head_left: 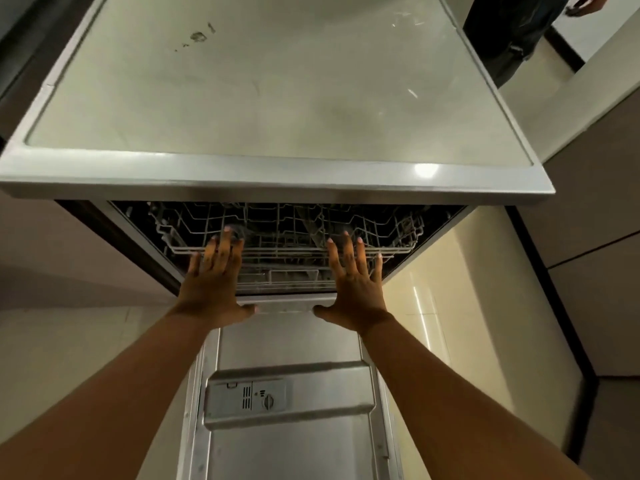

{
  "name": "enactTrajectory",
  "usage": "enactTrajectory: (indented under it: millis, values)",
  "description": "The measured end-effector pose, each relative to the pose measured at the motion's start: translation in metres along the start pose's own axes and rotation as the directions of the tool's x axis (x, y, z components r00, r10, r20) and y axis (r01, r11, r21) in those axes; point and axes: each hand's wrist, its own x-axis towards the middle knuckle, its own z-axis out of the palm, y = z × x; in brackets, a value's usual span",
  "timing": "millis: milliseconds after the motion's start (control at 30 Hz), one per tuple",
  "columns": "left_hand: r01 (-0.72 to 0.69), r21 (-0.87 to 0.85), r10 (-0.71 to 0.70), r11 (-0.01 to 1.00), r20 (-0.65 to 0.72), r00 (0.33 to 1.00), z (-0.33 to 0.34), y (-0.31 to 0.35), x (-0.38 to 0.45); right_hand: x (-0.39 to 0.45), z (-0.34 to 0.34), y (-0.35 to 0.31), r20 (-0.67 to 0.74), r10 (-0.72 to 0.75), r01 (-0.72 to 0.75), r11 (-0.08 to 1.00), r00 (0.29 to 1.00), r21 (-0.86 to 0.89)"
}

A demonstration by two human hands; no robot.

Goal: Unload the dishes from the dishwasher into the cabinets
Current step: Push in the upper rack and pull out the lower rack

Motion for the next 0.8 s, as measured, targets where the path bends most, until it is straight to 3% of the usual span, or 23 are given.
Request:
enactTrajectory:
  millis: [267, 800]
  values:
    - [-0.042, 0.052, 0.043, 0.998, -0.024, 0.999, 0.0061, -0.0094, 0.0007, 0.0027, 0.0100, 0.0037, -0.043, -0.011, 0.011, 1.000, 0.999, -0.003]
    - [0.041, 0.012, -0.041, 0.999, 0.069, 0.997, -0.0018, -0.0009, 0.0023, 0.0044, 0.0105, -0.0010, -0.040, 0.006, -0.004, 0.999, 0.999, 0.036]
